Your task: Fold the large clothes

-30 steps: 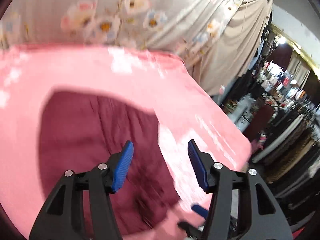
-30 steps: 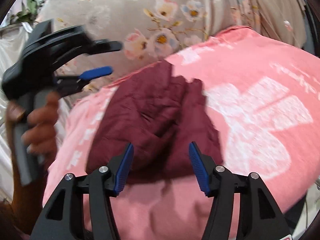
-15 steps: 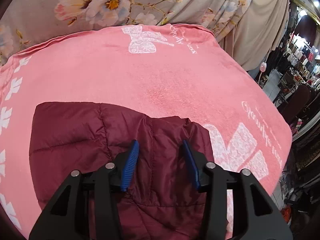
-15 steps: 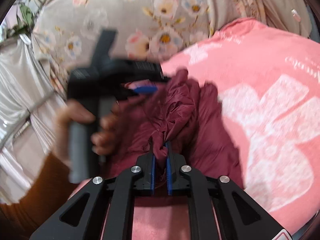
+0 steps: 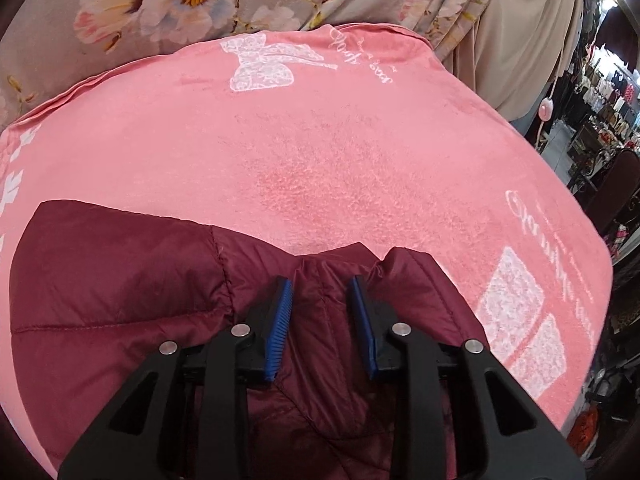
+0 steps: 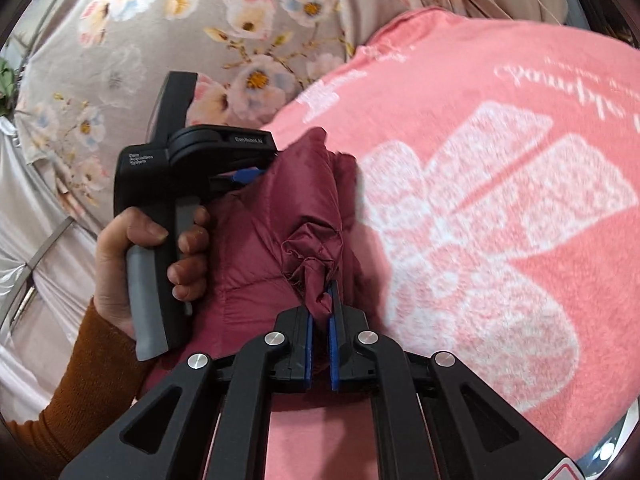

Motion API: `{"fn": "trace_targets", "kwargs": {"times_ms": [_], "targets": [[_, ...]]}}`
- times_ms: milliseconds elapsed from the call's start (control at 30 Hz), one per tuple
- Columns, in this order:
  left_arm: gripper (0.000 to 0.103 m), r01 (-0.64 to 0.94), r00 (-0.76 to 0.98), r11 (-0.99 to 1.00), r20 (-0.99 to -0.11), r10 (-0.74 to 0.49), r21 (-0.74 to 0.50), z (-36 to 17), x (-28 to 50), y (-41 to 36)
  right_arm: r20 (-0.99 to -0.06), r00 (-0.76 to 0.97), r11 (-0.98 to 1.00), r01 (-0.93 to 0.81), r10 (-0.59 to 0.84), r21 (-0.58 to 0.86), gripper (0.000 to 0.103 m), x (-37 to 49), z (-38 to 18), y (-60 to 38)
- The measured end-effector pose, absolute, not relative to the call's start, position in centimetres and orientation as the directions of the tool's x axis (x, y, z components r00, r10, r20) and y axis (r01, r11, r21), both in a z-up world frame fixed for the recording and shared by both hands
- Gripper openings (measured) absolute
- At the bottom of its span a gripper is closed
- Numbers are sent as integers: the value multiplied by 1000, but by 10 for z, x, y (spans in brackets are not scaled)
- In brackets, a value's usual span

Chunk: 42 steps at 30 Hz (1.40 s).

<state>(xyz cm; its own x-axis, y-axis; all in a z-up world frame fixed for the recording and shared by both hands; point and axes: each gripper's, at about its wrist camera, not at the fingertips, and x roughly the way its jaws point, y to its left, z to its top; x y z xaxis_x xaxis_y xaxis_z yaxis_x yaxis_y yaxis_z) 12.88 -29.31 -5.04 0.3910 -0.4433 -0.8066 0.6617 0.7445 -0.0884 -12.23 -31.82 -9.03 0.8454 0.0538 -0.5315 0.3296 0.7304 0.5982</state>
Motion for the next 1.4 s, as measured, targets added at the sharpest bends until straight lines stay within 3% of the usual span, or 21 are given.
{"fn": "trace_targets", "kwargs": {"times_ms": [900, 1000, 1067, 1100, 1200, 1400], "targets": [[27, 650, 482, 760, -775, -409, 3, -85, 126, -307, -540, 840, 723, 337, 59, 603, 3, -109, -118, -323], [27, 650, 489, 760, -773, -405, 12, -84, 125, -308, -541, 838, 704, 338, 77, 624, 9, -114, -115, -329], [27, 651, 490, 759, -773, -402, 17, -83, 125, -308, -564, 824, 700, 373, 52, 610, 27, -120, -107, -331], [27, 653, 487, 757, -775, -403, 16, -81, 125, -308, -575, 817, 708, 390, 29, 589, 28, -125, -101, -330], [27, 656, 466, 755, -779, -419, -14, -73, 126, -303, -596, 802, 749, 422, -44, 512, 26, -139, -83, -326], [31, 682, 423, 724, -749, -510, -108, -25, 117, -288, -566, 820, 806, 392, -88, 443, 9, -140, -43, -320]]}}
